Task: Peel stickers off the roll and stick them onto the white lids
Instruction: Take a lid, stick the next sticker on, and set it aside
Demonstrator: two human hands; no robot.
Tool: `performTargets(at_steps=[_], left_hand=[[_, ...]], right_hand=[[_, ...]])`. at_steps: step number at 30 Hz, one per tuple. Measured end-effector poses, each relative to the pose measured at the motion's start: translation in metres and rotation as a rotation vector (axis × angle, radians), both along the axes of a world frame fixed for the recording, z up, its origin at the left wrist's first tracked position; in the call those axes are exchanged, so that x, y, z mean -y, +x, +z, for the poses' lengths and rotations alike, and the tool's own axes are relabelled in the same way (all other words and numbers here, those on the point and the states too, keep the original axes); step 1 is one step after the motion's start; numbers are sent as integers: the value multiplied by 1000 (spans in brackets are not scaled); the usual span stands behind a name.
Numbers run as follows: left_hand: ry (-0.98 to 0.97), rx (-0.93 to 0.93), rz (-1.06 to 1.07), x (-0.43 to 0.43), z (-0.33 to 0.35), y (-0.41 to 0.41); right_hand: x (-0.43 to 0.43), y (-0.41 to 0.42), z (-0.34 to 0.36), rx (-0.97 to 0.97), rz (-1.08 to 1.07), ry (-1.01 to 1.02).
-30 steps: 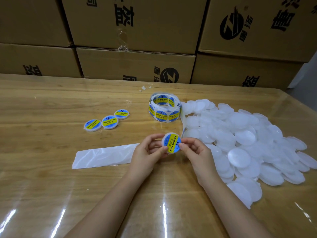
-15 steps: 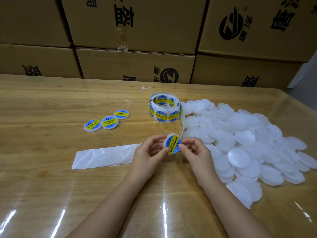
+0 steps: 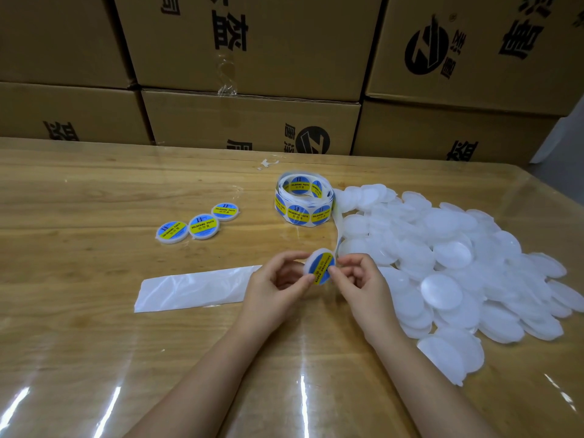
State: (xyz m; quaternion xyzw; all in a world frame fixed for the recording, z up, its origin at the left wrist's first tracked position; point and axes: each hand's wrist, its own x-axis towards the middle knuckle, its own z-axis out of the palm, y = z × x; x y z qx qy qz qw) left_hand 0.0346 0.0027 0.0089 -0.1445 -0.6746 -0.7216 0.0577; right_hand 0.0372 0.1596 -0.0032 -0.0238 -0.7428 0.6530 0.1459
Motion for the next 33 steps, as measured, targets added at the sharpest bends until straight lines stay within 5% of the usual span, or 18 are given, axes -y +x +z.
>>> performTargets(at_steps=[11,33], left_hand=[[161,230,-131,3,2,-3],[141,253,-102,10,4,-7]], right_hand=[[6,5,-2,-8,130,203],[1,5,6,19,54,75]])
